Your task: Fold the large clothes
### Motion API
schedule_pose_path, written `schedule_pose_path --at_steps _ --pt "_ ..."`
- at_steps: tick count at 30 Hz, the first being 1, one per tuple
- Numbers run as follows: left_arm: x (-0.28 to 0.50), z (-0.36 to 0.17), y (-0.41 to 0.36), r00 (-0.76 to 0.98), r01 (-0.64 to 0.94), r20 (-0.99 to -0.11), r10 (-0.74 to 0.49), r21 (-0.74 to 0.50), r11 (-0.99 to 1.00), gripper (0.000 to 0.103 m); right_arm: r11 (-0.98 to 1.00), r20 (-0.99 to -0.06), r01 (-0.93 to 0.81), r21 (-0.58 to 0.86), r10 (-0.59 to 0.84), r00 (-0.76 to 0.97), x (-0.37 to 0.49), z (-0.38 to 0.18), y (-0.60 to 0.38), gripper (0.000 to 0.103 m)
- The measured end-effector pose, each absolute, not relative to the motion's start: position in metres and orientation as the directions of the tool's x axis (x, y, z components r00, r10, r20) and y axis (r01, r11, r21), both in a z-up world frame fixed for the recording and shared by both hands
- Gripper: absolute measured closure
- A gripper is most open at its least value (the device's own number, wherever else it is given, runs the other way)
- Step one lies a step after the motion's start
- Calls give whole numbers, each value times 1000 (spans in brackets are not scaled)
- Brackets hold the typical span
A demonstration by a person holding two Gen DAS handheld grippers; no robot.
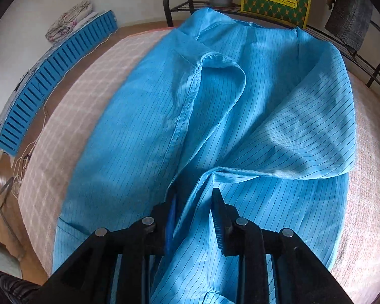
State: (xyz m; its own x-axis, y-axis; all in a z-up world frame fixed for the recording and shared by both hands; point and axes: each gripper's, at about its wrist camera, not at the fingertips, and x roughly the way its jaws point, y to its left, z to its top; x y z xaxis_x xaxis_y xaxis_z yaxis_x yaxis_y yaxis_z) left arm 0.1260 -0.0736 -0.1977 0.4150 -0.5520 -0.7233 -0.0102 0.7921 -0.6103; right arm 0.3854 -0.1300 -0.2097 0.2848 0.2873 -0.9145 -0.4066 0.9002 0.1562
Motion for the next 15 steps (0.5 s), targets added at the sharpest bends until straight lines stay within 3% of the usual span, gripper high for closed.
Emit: schedule_pose_path --at_steps 7,10,15 --pt "125 -180 -65 443 1 -725 -528 -588 809 102 806 -768 -353 475 576 281 370 -150 -211 63" --pt "120 -165 -60 449 12 -717 -533 -592 806 101 861 -760 -277 426 507 406 374 -136 -252 59" --pt "127 -125 -45 475 86 -706 -526 -557 826 100 870 -750 -98 482 468 467 399 -154 -307 59"
